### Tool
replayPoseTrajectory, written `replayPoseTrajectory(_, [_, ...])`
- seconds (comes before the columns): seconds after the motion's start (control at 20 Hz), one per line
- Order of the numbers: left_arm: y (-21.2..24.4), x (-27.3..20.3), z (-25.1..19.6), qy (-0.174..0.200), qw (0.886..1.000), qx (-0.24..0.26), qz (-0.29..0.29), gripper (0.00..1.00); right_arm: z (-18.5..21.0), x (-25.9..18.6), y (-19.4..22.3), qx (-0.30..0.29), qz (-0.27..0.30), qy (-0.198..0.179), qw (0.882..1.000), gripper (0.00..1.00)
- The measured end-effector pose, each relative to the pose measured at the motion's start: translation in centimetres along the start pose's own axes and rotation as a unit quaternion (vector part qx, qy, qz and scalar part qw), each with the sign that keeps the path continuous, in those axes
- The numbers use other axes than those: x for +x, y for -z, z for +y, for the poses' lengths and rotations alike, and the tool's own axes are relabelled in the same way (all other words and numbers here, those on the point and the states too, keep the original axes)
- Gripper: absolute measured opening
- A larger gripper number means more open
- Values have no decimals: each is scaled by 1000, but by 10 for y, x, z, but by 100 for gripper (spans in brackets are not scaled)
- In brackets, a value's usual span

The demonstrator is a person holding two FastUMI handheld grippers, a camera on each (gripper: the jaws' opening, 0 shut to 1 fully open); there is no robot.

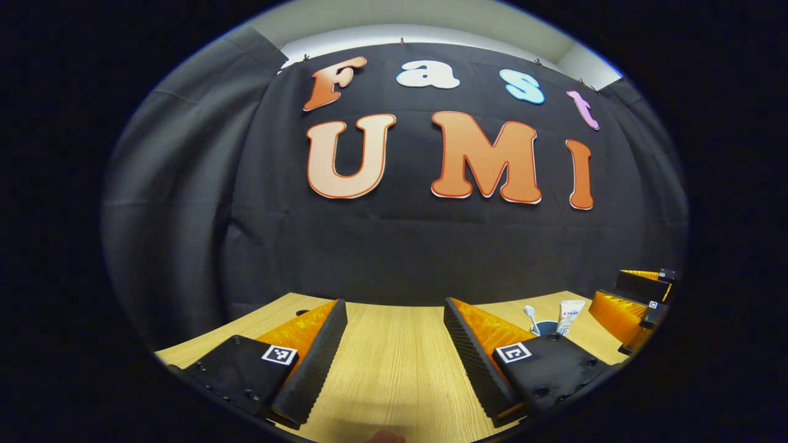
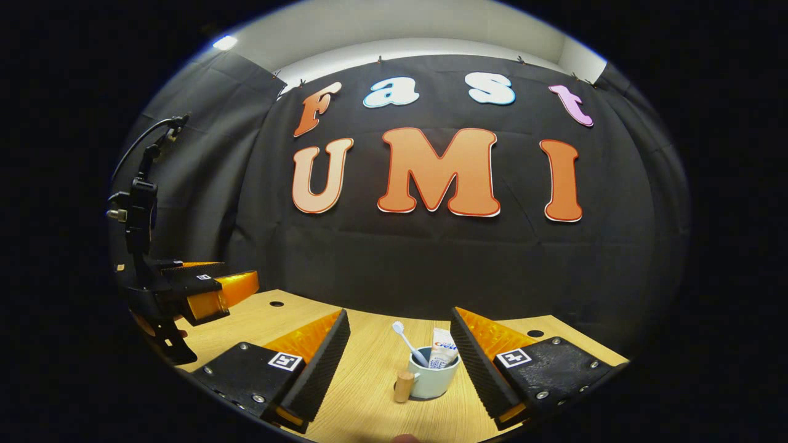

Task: Put the toothbrush and toothpaste on the desktop into the cup, then pick up the cup and place it on the coaster on the desktop.

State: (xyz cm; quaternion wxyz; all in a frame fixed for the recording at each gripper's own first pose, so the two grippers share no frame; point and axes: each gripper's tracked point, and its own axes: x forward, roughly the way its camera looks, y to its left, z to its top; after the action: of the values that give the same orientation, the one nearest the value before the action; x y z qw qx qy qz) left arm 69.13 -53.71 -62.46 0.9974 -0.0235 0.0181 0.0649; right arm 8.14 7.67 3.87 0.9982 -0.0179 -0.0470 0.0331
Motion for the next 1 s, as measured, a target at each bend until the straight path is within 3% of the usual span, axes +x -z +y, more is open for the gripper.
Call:
replayPoseTrajectory(0.45, [1,-4,8,-13,999,-10,-32,100,3,-6,9,-12,-5,6,1000,99])
replayPoseTrajectory(0.7, [6,-8,2,1,1000,-6,-23,100,-2,-9,13,-4,-4,13,1000,100])
replayPoseTrajectory(1.0, [0,-4,-2,6,999,3,-53,99,-15,-13,14,0,-13,34,999,100])
